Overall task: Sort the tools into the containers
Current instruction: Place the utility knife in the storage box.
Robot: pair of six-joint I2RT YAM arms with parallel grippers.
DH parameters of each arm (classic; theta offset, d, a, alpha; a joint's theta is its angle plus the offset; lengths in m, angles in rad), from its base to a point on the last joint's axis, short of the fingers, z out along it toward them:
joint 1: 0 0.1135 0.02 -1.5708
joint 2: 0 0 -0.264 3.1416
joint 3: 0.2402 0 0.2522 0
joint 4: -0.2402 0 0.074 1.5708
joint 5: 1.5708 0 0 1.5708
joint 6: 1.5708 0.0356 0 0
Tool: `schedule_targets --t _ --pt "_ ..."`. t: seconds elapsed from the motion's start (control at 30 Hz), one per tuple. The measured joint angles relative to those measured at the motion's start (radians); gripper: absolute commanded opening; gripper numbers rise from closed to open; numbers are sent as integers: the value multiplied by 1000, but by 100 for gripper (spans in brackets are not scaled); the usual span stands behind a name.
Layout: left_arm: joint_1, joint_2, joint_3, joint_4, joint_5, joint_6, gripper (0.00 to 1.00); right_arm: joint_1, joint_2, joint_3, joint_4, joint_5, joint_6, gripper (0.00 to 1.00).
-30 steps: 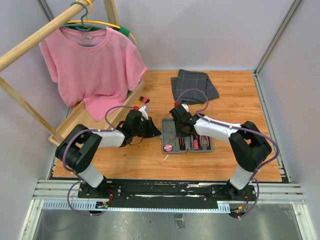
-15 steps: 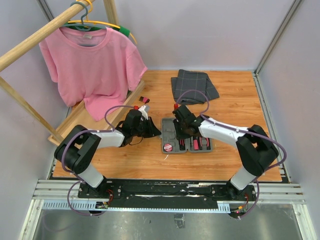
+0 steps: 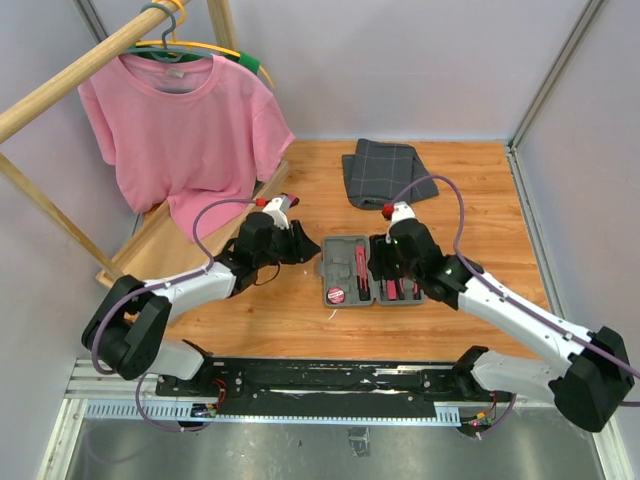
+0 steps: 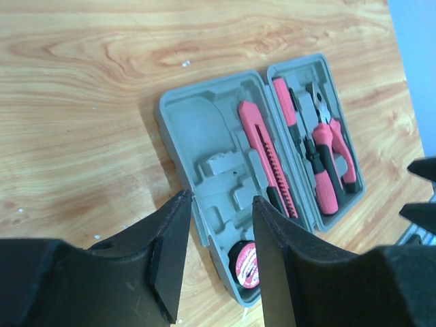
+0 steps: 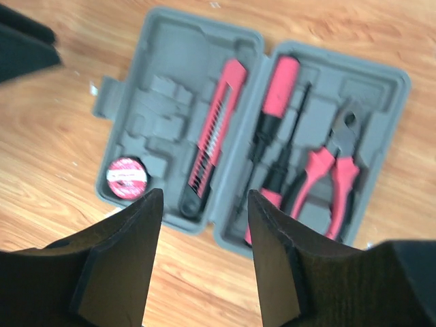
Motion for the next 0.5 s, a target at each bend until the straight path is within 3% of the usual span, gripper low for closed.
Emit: schedule_targets --t 0.17,0.5 --pt "0 -66 74 -140 -138 18 47 0 -190 -174 -34 71 -2 61" --pt "1 -69 157 -334 -360 56 54 0 -446 -340 -32 142 39 65"
